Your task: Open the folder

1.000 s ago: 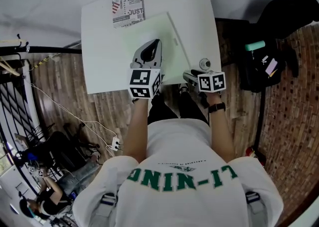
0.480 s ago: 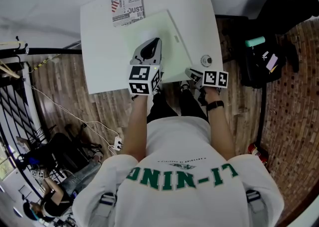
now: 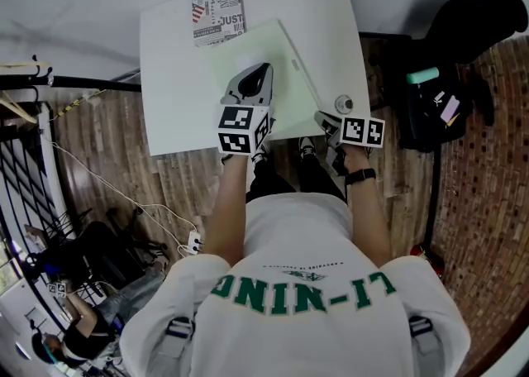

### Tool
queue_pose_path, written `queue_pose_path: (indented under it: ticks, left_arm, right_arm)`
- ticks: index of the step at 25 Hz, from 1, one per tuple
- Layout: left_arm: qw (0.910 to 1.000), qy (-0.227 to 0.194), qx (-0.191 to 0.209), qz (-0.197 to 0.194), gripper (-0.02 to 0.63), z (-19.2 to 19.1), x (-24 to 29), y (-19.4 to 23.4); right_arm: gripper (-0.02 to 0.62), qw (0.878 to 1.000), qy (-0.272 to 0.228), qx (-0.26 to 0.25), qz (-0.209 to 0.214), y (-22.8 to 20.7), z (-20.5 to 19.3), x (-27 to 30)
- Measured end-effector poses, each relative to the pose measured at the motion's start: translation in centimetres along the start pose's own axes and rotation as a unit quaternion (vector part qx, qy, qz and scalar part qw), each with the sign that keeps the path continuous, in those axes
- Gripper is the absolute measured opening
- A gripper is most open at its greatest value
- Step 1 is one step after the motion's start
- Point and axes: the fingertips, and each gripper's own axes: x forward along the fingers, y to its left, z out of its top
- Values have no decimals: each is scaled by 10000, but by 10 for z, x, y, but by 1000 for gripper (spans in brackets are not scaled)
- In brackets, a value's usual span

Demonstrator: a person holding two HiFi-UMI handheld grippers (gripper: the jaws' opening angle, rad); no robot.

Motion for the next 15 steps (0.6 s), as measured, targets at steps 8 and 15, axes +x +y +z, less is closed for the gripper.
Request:
queue_pose_path:
  ticks: [8,15]
  left_arm:
    - [9997,-166,-4,173,14,11,-15,9]
    - [9993,-195,-100,319,14,9,-22,19]
  right_arm:
    - [17,9967,5,-805,113,41,10,-15]
    - [15,9918,60,-1183,486,73,12,-18]
